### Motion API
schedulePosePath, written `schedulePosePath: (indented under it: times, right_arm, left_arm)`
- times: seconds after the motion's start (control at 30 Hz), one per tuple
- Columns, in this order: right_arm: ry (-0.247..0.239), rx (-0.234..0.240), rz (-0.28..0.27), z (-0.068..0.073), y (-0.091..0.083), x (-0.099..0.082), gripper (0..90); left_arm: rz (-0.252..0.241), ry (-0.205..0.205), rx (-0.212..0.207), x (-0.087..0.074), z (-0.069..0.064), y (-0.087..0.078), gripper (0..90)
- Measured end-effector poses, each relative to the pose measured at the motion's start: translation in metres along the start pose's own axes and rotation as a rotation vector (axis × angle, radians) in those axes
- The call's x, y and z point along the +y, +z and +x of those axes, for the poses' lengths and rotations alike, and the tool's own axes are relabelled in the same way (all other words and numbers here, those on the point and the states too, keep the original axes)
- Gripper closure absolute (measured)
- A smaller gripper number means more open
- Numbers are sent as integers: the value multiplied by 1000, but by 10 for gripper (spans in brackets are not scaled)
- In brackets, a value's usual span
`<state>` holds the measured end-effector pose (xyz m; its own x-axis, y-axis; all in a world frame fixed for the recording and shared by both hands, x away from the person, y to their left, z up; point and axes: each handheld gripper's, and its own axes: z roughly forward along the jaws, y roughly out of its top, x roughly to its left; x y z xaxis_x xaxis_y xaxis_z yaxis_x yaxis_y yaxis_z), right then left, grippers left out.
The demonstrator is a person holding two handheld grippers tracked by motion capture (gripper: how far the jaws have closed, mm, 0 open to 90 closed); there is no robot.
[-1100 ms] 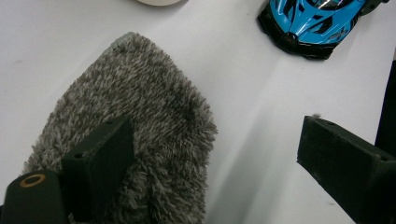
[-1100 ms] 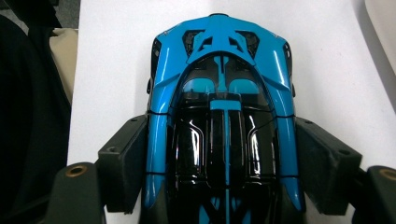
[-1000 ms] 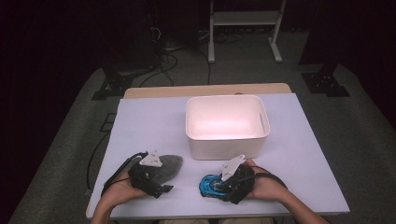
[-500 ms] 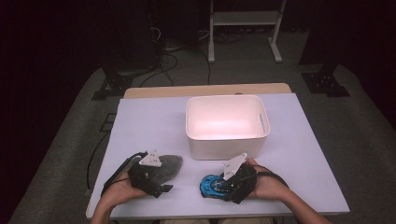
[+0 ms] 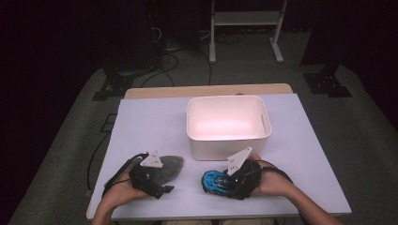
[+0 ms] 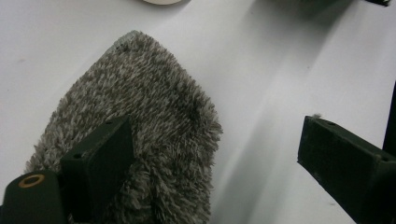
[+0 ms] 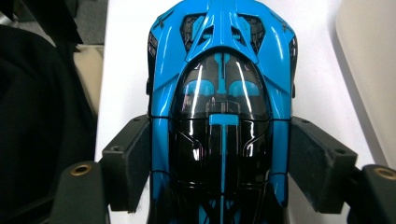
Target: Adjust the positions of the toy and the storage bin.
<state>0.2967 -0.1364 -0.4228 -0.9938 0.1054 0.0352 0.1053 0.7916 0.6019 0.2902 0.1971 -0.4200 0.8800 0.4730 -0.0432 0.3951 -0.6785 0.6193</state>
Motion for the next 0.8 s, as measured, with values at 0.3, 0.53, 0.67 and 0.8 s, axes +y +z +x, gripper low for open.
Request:
schedulePosePath:
  times: [0.3, 0.53, 0.67, 0.8]
  right_arm:
    - [-39, -25, 59, 5, 17, 2, 270]
    - [-27, -32, 85, 6, 22, 4, 268]
    - [-32, -34, 112, 6, 23, 8, 267]
    - [-31, -41, 117, 7, 25, 11, 265]
  left_arm:
    - [-1, -4, -1, 0, 0, 0, 99]
    - [2, -6, -4, 0, 0, 0, 98]
    - [2, -4, -4, 0, 0, 0, 98]
    - [3, -3, -5, 0, 0, 0, 97]
